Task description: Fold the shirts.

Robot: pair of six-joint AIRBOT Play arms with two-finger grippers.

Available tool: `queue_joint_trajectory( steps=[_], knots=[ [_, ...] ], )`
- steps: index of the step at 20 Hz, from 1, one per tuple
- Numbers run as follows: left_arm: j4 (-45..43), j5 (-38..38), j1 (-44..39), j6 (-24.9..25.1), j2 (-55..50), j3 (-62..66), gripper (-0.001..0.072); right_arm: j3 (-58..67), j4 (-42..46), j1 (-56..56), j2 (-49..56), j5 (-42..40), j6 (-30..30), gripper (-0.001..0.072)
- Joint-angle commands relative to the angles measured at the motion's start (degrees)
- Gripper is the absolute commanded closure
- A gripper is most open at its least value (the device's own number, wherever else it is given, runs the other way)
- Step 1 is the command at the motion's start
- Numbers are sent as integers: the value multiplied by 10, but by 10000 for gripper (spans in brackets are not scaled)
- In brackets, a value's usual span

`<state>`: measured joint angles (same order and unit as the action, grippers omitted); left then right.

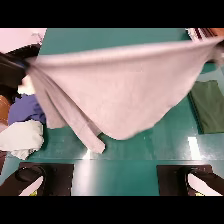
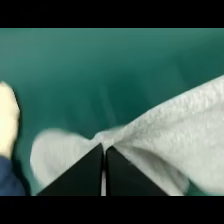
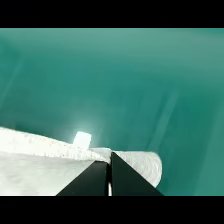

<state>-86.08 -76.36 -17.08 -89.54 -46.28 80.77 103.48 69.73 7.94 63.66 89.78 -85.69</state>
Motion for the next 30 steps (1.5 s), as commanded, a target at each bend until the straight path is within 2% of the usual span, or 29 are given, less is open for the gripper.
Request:
queue_joint_trajectory(
  steps=[1, 4, 7, 8, 9, 10, 14, 18, 21, 23, 27, 30],
  knots=[
    [29, 13, 0, 0, -14, -202, 686, -115, -5, 45, 53, 24, -1, 703],
    [89, 87, 0, 25, -14, -353, 686, -213, -6, 51, 70, -32, -1, 703],
    [129, 151, 0, 30, -14, -425, 684, -257, -7, 51, 78, -52, -1, 703],
    [130, 158, 0, 30, -14, -427, 571, -264, -7, 51, 78, -56, -1, 703],
    [130, 165, 0, 30, -14, -423, 305, -265, -7, 51, 78, -58, -1, 703],
    [130, 170, 0, 30, -14, -415, 240, -264, -7, 51, 78, -59, -1, 703],
    [76, 176, 20, 28, -14, -338, 240, -250, -7, 51, 77, -59, -1, 703],
    [105, 204, 106, 40, -44, -299, 241, -249, -7, 51, 71, -63, -2, 703],
    [222, 225, 118, 133, -133, -296, 241, -249, -8, 51, 71, -62, -2, 703],
    [274, 244, 118, 166, -212, -272, 240, -249, -7, 51, 71, -62, -2, 703],
    [289, 221, 118, 176, -373, -174, 237, -249, -7, 51, 71, -61, -2, 703],
    [260, 168, 118, 175, -418, -132, 238, -249, -7, 51, 71, -61, -2, 702]
  ],
)
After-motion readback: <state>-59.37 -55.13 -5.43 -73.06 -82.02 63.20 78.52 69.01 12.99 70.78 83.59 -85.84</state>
